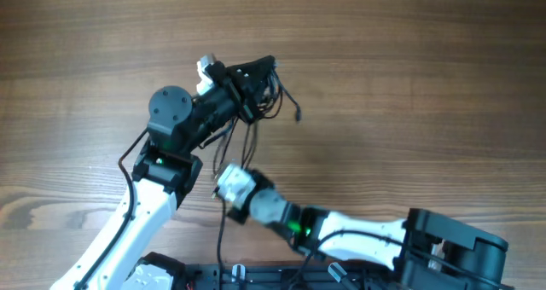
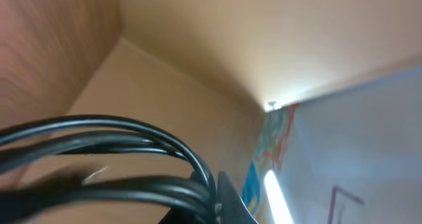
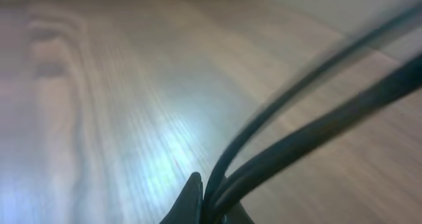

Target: Untangle cables

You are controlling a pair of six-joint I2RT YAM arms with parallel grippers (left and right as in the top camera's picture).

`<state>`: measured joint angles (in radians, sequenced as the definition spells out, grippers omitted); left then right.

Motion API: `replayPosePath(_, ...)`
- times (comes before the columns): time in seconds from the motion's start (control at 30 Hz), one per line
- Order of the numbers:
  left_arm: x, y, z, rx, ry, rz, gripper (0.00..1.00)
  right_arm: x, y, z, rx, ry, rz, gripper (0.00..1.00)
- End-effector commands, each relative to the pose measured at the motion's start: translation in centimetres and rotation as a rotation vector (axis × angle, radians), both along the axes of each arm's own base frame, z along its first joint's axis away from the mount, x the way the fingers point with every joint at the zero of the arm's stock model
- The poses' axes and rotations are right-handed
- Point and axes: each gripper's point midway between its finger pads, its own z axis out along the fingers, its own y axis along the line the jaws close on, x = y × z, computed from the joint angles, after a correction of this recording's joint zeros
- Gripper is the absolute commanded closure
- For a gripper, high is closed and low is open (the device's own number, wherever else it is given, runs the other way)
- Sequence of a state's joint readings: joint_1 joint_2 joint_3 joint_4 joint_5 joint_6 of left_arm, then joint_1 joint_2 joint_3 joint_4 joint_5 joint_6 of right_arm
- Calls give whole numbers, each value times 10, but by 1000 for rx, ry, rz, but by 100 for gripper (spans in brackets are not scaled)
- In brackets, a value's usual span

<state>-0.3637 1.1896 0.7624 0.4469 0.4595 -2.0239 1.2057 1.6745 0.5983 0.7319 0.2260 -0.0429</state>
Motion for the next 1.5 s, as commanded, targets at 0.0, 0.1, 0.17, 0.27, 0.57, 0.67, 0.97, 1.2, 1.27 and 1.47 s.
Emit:
replayPosePath(0.0, 27, 27, 8, -125, 80, 117, 96, -37, -2, -31, -155, -36, 34, 96)
replayPosePath(0.1, 41, 41, -6, -116, 110, 161, 96, -31, -11, -25, -173, -99, -76, 96)
replayPosePath(0.17, 51, 53, -15, -110, 129, 196, 96, -30, -13, -19, -164, -115, -111, 96)
replayPosePath(0.27, 63, 72, -28, -101, 159, 234, 96, -29, -15, -10, -121, -100, -145, 96)
replayPosePath(0.57, 68, 123, -74, -81, 351, 292, 96, -15, -41, 8, 125, 158, -406, 96)
replayPosePath(0.67, 68, 126, -75, -82, 356, 297, 96, -16, -47, 3, 166, 245, -451, 96)
replayPosePath(0.97, 62, 125, -93, -70, 442, 293, 96, -17, -50, 1, 315, 414, -546, 22)
replayPosePath(1.2, 57, 117, -95, -73, 463, 243, 96, -15, -52, 23, 374, 409, -538, 0)
replayPosePath(1.27, 54, 111, -94, -74, 465, 214, 96, -11, -54, 31, 397, 408, -544, 0)
replayPosePath(1.47, 45, 86, -93, -66, 469, 136, 96, -4, -43, 45, 363, 368, -416, 2)
